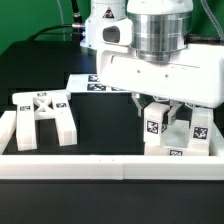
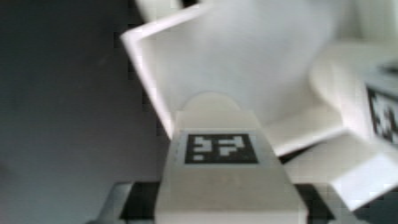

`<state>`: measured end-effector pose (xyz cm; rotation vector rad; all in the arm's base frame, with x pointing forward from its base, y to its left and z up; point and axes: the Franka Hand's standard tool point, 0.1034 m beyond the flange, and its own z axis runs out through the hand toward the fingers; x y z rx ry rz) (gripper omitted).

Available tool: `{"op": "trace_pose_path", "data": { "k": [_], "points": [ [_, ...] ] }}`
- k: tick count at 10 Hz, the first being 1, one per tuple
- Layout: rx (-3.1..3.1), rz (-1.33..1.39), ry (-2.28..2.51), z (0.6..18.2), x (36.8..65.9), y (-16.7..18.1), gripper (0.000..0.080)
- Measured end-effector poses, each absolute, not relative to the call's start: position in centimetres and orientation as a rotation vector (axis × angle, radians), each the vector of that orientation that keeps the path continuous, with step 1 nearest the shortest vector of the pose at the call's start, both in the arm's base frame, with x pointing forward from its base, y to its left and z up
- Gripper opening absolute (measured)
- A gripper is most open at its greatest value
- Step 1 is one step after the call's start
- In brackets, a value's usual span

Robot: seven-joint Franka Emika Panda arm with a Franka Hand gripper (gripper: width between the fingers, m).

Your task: Assemble chair

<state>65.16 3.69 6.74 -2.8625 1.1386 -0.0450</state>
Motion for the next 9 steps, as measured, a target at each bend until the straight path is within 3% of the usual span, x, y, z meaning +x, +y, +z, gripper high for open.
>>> {"op": "trace_pose_path", "data": {
  "k": [3,4,5,6,7,8,9],
  "points": [
    [-2.711,-0.029,1.440,6.74,65.17,3.76,0.0291],
    [-2.681,-0.027,1.495,6.72,65.16,3.78,0.0369],
    [-2.690,-0.027,1.480,6.71,65.16,3.76,0.0369],
    [-2.717,-0.029,1.429,6.71,65.15,3.76,0.0550],
    [-2.745,-0.018,1.384,6.72,65.05,3.81,0.0550],
    [-2.809,-0.021,1.254,6.75,65.07,3.80,0.0628],
    [-2.877,-0.027,1.093,6.76,65.07,3.77,0.0643]
  ]
}}
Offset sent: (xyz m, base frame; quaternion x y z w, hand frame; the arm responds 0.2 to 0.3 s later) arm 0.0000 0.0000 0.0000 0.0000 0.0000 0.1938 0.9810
